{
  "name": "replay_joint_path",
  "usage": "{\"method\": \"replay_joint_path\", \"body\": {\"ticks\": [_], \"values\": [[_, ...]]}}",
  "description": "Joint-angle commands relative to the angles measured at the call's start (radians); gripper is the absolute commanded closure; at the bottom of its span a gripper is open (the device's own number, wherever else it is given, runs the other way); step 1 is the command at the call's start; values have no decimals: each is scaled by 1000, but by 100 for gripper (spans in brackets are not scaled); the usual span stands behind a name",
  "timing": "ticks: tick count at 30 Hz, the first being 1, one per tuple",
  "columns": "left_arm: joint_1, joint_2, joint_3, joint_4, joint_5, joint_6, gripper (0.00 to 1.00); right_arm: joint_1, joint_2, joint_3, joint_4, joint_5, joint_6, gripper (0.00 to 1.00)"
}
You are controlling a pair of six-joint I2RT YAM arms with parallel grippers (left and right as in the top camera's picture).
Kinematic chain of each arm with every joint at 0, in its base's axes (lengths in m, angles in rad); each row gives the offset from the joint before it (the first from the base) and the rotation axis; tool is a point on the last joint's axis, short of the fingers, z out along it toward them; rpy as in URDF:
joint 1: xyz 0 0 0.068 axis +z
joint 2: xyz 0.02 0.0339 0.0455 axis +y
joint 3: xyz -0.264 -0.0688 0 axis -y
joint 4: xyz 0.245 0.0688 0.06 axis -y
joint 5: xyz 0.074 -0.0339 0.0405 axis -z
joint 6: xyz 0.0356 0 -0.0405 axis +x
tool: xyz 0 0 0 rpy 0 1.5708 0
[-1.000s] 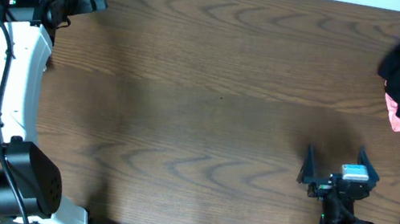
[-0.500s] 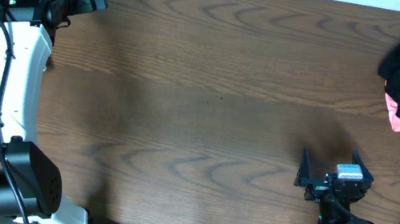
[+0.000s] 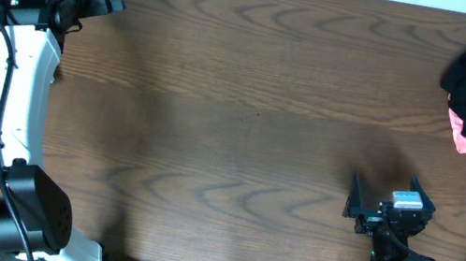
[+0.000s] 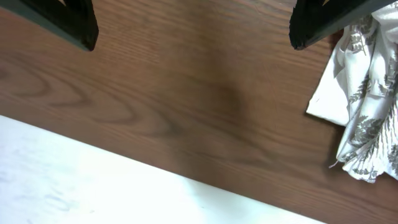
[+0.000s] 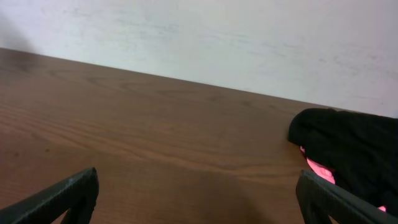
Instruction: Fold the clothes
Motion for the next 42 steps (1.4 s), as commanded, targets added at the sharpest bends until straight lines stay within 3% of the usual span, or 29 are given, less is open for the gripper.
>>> {"method": "replay_joint_path", "body": {"ticks": [1,21,34,42], "values": [[0,0,0,0,6,-5,2,6,-9,-3,-2,-7,11,1],[8,0,-6,-12,5,-5,2,6,-9,-3,-2,-7,11,1],[9,-29,-53,-348,-6,26,2,6,-9,-3,-2,-7,11,1],[-15,-126,-205,-357,-5,21,2,6,-9,-3,-2,-7,11,1]]}}
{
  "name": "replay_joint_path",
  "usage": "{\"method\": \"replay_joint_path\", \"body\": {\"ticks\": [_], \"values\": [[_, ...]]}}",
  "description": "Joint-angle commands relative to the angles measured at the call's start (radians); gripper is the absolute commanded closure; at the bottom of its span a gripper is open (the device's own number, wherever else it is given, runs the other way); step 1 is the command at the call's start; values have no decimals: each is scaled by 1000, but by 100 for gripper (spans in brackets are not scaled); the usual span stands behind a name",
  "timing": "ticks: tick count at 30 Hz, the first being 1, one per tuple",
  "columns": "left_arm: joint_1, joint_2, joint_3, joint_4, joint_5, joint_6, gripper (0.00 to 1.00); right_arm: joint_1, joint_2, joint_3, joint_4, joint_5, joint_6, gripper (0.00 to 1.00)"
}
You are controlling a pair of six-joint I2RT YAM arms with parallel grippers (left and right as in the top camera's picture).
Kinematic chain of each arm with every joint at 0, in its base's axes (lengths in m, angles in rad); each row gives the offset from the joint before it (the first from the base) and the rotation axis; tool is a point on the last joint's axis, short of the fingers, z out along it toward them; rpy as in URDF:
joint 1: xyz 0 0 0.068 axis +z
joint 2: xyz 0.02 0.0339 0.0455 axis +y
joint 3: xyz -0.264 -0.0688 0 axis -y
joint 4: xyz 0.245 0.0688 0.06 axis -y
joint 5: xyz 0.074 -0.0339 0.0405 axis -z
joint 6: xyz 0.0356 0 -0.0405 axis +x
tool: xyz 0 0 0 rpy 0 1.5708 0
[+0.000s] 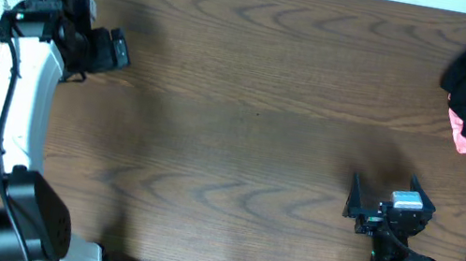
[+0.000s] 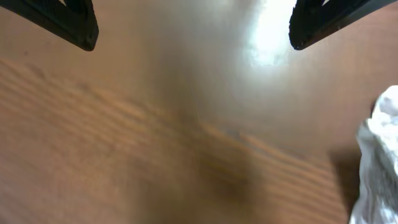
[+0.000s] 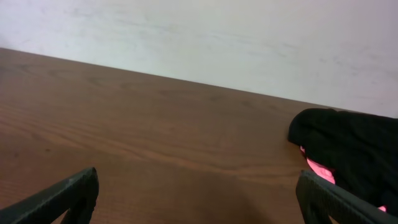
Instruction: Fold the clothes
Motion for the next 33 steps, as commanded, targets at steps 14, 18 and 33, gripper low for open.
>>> {"method": "replay_joint_path", "body": {"ticks": [14,18,33], "values": [[-28,-271,-508,246,-4,-30,2,6,-9,-3,-2,-7,11,1],[-28,-331,-680,453,-4,-94,2,6,-9,-3,-2,-7,11,1],[-28,-573,-1196,939,-5,-127,2,6,-9,-3,-2,-7,11,1]]}}
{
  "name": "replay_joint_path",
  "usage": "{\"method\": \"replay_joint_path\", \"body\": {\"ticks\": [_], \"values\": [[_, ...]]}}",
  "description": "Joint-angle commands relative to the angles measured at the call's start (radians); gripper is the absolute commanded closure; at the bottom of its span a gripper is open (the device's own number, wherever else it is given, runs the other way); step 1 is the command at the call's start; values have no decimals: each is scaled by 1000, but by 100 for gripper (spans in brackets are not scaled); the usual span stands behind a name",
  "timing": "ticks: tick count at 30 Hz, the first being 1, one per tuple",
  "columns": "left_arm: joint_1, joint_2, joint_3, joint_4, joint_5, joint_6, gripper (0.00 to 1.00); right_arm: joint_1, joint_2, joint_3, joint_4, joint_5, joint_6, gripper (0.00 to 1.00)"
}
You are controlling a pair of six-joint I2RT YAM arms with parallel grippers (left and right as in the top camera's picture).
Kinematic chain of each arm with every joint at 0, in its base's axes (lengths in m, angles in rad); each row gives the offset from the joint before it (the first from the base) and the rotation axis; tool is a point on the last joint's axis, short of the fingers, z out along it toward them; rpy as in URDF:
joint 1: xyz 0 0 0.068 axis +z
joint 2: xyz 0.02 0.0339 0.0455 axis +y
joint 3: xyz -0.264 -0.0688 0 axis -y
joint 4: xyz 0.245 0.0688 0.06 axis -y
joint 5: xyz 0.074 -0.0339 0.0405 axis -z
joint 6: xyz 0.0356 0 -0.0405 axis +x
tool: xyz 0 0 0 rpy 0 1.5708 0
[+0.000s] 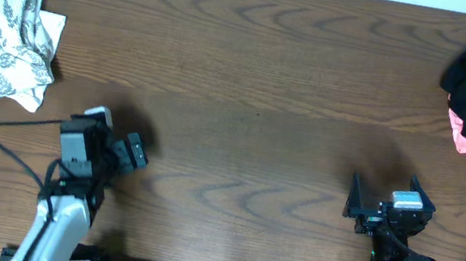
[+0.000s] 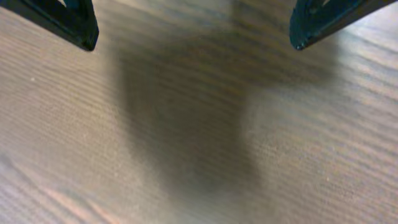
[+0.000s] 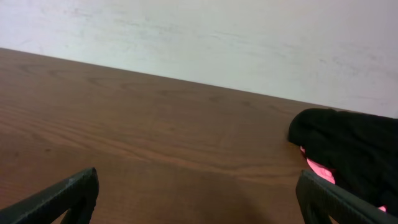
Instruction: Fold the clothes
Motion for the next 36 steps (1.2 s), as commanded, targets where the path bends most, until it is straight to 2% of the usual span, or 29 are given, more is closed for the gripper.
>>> {"method": "replay_joint_path", "body": {"ticks": [1,10,36], "values": [[-1,-47,-78,62,-5,-9,2,6,-9,-3,-2,-7,11,1],[0,-144,-213,198,-5,-9,2,6,-9,-3,-2,-7,11,1],[0,-372,-296,162,-5,-12,2,6,-9,-3,-2,-7,11,1]]}}
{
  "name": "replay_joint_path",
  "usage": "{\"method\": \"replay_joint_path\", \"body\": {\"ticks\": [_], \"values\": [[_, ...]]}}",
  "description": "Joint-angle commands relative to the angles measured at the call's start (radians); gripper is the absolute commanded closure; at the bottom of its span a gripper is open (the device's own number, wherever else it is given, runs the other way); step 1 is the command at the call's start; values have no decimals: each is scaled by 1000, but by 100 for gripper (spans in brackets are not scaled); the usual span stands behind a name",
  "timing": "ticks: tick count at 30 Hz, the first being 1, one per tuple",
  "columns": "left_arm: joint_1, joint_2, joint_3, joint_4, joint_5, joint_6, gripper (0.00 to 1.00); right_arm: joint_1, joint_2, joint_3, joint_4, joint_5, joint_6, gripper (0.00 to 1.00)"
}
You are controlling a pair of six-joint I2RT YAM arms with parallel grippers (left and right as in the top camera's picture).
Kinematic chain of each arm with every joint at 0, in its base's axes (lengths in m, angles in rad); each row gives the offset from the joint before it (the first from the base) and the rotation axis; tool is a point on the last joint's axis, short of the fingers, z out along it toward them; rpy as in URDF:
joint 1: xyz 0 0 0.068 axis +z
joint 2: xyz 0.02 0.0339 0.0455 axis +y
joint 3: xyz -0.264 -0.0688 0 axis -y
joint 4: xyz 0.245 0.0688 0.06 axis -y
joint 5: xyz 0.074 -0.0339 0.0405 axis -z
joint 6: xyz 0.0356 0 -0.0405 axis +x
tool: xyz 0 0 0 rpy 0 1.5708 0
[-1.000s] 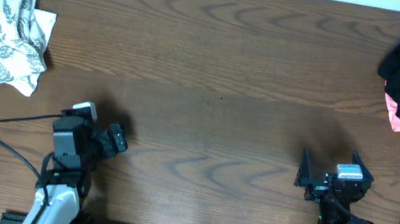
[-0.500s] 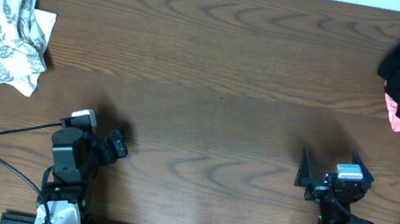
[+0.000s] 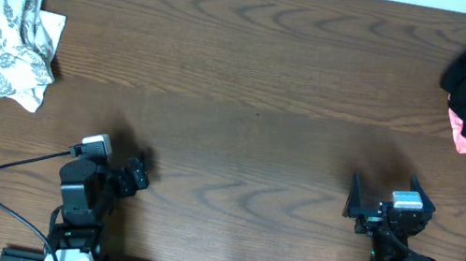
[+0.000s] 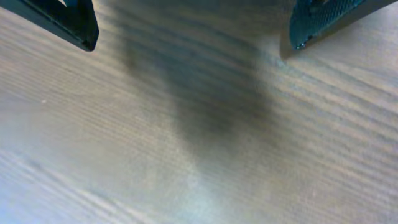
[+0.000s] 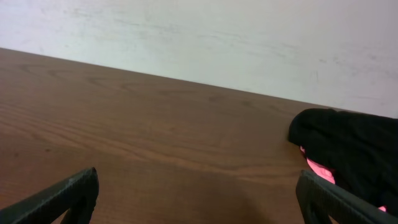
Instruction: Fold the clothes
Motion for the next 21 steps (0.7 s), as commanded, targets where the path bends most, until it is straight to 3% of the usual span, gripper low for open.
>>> {"method": "replay_joint_path", "body": {"ticks": [1,13,21], "values": [[0,-48,-2,-29,-5,-13,2,6,-9,-3,-2,-7,11,1],[-1,-280,-2,-227,-5,-9,2,6,-9,-3,-2,-7,11,1],[-92,-409,-2,-233,-13,45,2,6,-9,-3,-2,-7,11,1]]}}
